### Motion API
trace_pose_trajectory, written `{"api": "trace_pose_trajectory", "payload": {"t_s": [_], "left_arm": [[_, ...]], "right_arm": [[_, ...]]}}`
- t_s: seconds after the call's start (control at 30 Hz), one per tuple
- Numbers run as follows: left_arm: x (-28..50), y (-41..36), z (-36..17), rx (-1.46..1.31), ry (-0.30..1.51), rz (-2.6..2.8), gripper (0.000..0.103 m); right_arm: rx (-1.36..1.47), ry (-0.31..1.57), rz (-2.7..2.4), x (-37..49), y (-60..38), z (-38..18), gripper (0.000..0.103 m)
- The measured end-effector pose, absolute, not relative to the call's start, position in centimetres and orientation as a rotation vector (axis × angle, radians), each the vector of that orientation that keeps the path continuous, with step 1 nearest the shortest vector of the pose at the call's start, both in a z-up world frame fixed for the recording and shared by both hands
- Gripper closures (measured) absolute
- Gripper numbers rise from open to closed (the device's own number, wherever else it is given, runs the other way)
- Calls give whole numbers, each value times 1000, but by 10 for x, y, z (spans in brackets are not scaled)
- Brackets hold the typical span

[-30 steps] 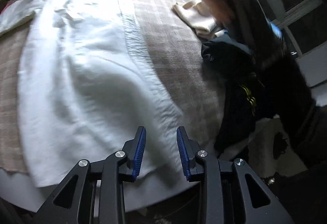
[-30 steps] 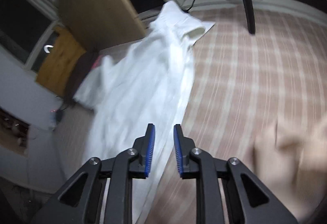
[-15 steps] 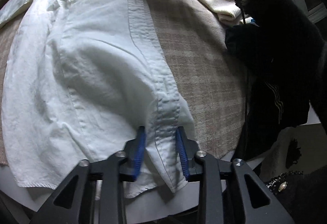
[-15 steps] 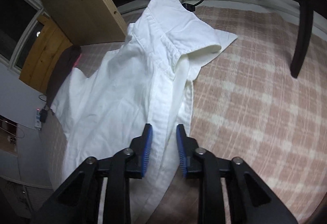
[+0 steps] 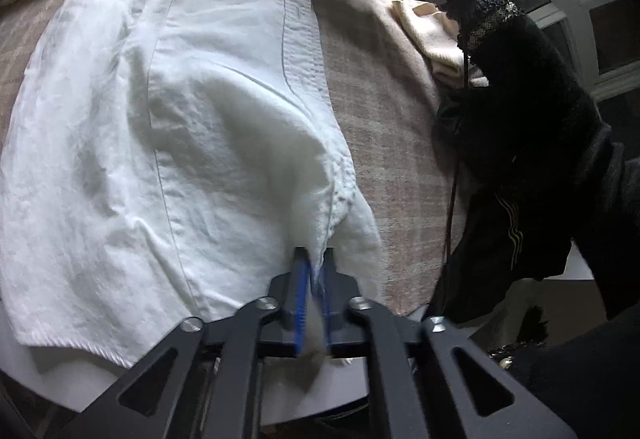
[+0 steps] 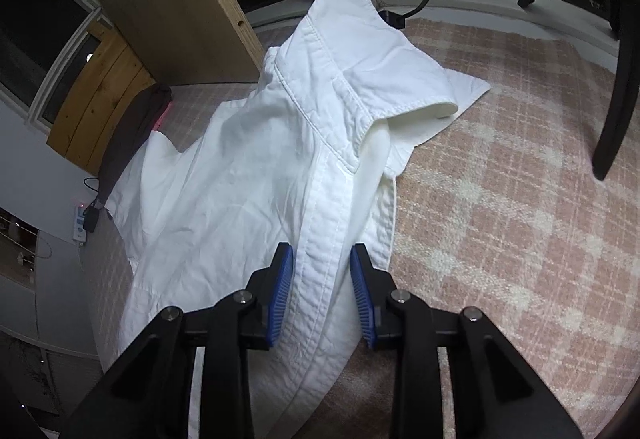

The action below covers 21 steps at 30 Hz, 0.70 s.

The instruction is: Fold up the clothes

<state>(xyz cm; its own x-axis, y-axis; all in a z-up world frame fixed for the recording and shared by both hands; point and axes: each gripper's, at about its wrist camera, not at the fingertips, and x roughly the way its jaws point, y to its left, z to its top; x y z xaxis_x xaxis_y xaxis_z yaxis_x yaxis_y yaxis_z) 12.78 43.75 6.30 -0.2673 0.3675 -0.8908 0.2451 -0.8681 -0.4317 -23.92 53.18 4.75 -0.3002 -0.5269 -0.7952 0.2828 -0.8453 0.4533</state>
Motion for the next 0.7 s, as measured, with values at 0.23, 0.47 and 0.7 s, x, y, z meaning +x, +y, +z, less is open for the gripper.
{"api": "trace_pose_trajectory", "payload": {"t_s": [0.23, 0.47, 0.7], "left_arm": [[99, 494, 59, -2016, -357, 2424, 53], [113, 465, 73, -1899, -483, 2445, 101], [143, 425, 103, -1765, -761, 2431, 101]], "right_arm": [[1478, -290, -2172, -237, 528, 46, 73], [1463, -295, -2185, -235, 529, 51, 95], [1418, -361, -2188, -239, 538, 66, 100]]}}
